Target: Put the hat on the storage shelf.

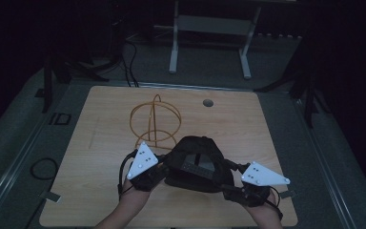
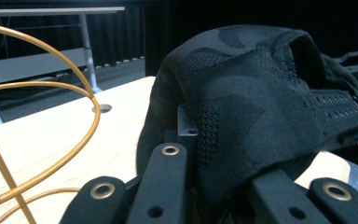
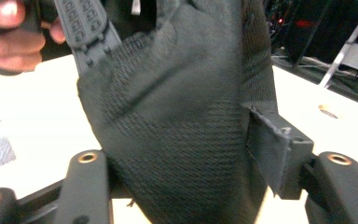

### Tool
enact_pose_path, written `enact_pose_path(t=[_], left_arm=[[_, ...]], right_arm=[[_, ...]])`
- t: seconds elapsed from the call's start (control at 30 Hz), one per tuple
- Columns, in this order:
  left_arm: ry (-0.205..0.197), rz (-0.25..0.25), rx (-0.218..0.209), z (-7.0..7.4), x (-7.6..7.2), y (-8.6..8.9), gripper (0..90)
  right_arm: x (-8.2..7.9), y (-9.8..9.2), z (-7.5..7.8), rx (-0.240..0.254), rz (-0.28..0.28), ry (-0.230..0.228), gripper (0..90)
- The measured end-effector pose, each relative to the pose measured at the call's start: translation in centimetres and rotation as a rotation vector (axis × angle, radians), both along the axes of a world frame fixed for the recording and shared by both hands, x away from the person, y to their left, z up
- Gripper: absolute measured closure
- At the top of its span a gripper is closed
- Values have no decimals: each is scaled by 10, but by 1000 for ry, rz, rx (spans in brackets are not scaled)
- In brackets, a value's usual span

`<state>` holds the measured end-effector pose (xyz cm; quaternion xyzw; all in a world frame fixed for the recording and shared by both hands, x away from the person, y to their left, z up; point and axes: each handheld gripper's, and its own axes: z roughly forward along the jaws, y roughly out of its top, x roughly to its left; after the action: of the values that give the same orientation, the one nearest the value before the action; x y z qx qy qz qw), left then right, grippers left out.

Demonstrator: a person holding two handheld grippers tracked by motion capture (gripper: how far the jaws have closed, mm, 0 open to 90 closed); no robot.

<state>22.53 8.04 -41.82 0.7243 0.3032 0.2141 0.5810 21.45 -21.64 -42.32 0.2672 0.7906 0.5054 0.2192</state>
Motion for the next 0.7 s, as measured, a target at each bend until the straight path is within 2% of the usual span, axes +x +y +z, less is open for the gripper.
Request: enact_pose_path(t=[0.2, 0.4, 0.5, 0.57, 0.63, 0.7], left_arm=[[-2, -1, -2, 0, -1, -1, 880], [-18, -14, -18, 5, -5, -1, 880], [-25, -16, -25, 8, -6, 0, 880], [-29, -18, -25, 8, -6, 2, 880], [-33, -20, -23, 8, -7, 3, 880], [-31, -36, -39, 8, -6, 6, 880]], right_arm=[[-10, -5, -8, -62, 55, 24, 276], [-23, -15, -14, -93, 119, 45, 270], [-29, -22, -18, -93, 169, 75, 269], [-33, -28, -19, -90, 183, 84, 269], [-36, -35, -20, -95, 193, 79, 274], [-38, -42, -17, -104, 194, 68, 302]])
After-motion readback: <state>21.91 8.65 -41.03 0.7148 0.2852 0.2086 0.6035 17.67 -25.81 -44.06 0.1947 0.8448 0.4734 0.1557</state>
